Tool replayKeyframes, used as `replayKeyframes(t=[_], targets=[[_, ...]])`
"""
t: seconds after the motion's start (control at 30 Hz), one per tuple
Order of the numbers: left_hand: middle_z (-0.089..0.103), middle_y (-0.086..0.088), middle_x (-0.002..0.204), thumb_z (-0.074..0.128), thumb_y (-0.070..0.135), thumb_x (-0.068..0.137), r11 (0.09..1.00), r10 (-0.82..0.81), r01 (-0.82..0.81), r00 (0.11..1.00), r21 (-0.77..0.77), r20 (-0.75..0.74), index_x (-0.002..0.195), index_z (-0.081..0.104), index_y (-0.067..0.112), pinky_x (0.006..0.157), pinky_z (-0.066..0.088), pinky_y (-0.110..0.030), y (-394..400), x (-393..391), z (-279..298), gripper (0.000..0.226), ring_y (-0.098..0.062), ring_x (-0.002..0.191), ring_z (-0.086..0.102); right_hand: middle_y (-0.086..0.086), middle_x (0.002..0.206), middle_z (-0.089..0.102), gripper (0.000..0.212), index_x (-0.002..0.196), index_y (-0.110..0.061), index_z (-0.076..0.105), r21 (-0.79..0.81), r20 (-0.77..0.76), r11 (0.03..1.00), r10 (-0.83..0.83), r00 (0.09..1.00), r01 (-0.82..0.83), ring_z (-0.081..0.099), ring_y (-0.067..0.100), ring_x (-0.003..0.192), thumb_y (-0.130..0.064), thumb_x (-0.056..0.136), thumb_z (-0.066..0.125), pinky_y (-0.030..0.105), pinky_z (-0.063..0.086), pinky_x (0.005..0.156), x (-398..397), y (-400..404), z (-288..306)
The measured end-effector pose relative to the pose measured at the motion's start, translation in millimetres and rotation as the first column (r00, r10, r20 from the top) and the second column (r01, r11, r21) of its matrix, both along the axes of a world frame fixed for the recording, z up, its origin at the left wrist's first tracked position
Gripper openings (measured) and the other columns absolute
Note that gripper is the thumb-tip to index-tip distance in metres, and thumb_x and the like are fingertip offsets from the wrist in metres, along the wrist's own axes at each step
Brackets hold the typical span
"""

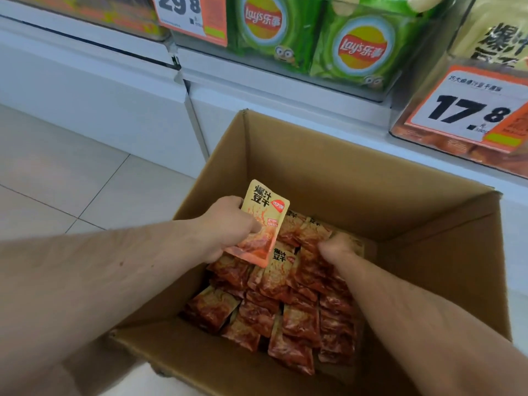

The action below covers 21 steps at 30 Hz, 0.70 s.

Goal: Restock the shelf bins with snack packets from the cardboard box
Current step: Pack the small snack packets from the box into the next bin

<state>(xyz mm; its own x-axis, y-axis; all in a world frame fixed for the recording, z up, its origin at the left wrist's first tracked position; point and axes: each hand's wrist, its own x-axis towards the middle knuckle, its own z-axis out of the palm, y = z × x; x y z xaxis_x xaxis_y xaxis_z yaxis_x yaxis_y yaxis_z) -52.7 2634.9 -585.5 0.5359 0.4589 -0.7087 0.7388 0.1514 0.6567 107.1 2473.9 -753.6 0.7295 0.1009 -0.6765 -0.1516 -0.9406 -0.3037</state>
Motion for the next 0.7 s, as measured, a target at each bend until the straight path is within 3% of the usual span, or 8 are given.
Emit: replayKeyframes(t=[0.17,0.3,0.4,0.53,0.6,0.7], targets=[[0.073,-0.004,0.101,0.067,0.002,0.089,0.999,-0.03,0.028,0.998,-0.037,-0.053,0.104,0.06,0.016,0.074,0.061,-0.042,5,7,-8,0.021,-0.025,0.088,0.073,0.015,0.143,0.051,0.076,0.135,-0.008,0.055,-0.092,-0.041,0.99,0.099,0.994,-0.103,0.046,0.033,0.133,-0.068,0.09,0.049,0.035,0.037,0.11,8,23,-11],[0.073,-0.002,0.103,0.07,0.006,0.087,0.999,-0.042,0.04,0.995,-0.015,-0.089,0.102,0.061,0.02,0.084,0.058,-0.049,10,8,-13,0.023,-0.025,0.094,0.071,0.012,0.142,0.052,0.091,0.132,-0.015,0.059,-0.087,-0.101,0.996,0.023,0.995,-0.031,0.049,0.031,0.13,-0.082,0.071,0.057,0.032,0.043,0.105,13,30,-31],[0.074,-0.002,0.103,0.07,0.006,0.088,0.999,-0.034,0.032,0.994,-0.021,-0.1,0.103,0.06,0.02,0.085,0.058,-0.047,11,8,-17,0.023,-0.024,0.093,0.071,0.013,0.131,0.061,0.079,0.127,-0.007,0.061,-0.048,-0.115,0.994,-0.102,0.988,0.097,0.06,0.031,0.117,-0.059,0.07,0.077,0.033,0.05,0.099,15,30,-35],[0.074,-0.002,0.102,0.07,0.007,0.088,0.999,-0.031,0.029,0.994,-0.02,-0.103,0.103,0.061,0.021,0.085,0.058,-0.048,11,6,-18,0.022,-0.024,0.094,0.071,0.017,0.126,0.063,0.037,0.125,0.001,0.06,-0.001,-0.13,0.988,-0.151,0.98,0.152,0.06,0.031,0.117,-0.016,0.093,0.062,0.027,0.048,0.08,22,24,-23],[0.073,-0.004,0.104,0.068,0.006,0.088,0.999,-0.004,0.0,0.996,-0.038,-0.089,0.103,0.061,0.021,0.087,0.057,-0.049,11,5,-16,0.022,-0.028,0.095,0.071,0.017,0.125,0.063,0.032,0.123,0.002,0.06,-0.011,-0.093,0.993,-0.121,0.988,0.12,0.06,0.031,0.116,-0.015,0.096,0.057,0.029,0.047,0.08,17,18,-6],[0.073,-0.007,0.103,0.062,0.003,0.091,0.996,0.054,-0.057,0.998,-0.064,-0.043,0.105,0.06,0.018,0.082,0.059,-0.046,8,3,-13,0.021,-0.029,0.093,0.072,0.014,0.108,0.069,0.032,0.112,0.001,0.067,0.006,-0.025,0.996,-0.089,0.996,0.089,0.066,0.031,0.096,-0.019,0.087,0.069,0.031,0.054,0.077,9,5,28]])
